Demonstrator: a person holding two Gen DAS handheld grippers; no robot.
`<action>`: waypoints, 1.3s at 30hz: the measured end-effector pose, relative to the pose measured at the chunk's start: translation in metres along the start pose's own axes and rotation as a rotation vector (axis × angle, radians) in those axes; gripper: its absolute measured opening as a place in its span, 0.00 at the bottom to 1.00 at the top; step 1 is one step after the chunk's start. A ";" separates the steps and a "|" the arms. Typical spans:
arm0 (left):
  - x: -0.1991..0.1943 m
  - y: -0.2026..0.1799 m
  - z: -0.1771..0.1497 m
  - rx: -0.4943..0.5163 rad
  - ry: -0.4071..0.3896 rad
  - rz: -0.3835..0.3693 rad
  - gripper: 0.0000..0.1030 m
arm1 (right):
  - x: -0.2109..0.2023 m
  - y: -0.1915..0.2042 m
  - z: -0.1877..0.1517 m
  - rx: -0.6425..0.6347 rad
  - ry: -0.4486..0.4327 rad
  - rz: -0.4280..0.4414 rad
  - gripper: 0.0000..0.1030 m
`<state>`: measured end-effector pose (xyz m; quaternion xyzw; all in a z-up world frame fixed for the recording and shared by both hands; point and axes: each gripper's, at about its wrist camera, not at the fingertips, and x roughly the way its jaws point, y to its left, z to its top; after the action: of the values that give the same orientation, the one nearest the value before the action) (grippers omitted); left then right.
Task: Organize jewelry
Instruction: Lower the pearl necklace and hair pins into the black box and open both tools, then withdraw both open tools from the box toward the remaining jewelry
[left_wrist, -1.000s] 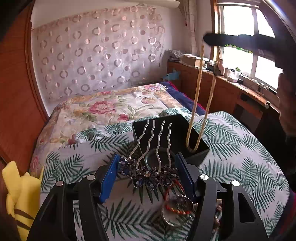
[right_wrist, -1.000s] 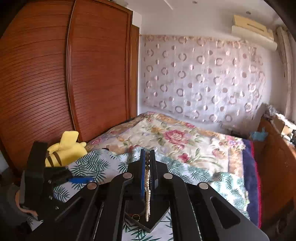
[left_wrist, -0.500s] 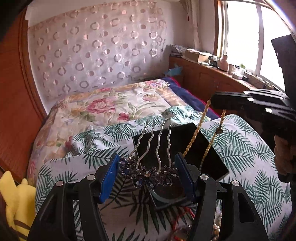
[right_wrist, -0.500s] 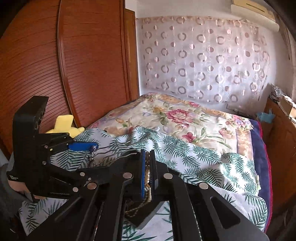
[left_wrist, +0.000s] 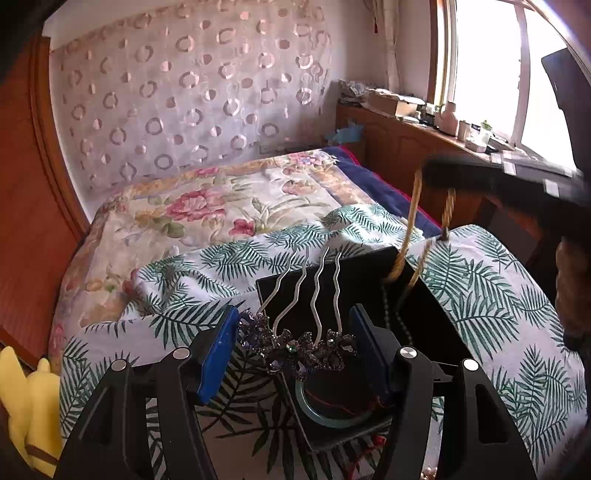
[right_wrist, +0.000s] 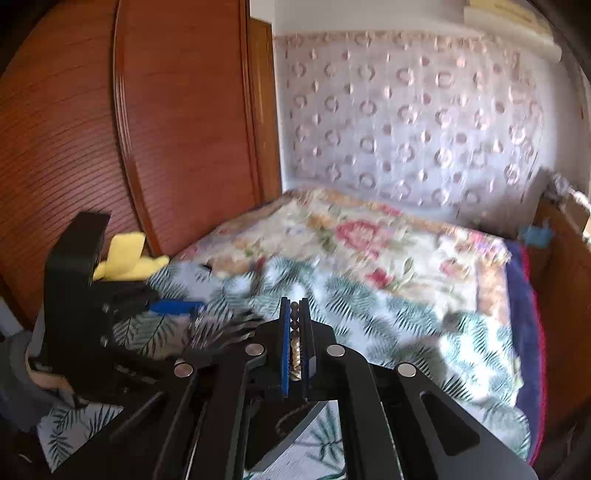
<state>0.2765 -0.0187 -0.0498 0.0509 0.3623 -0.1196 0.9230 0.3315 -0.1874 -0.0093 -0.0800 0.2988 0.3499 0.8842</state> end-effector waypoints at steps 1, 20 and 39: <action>0.002 0.000 0.000 -0.001 0.002 -0.001 0.58 | 0.003 0.001 -0.004 -0.002 0.015 0.000 0.05; 0.006 -0.013 0.007 0.024 0.005 -0.021 0.68 | -0.027 -0.004 -0.039 0.063 0.034 -0.072 0.40; -0.084 -0.011 -0.070 -0.036 -0.043 -0.021 0.76 | -0.074 0.041 -0.125 0.162 0.062 -0.065 0.36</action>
<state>0.1685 -0.0009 -0.0437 0.0280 0.3449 -0.1239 0.9300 0.2029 -0.2428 -0.0641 -0.0287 0.3504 0.2933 0.8890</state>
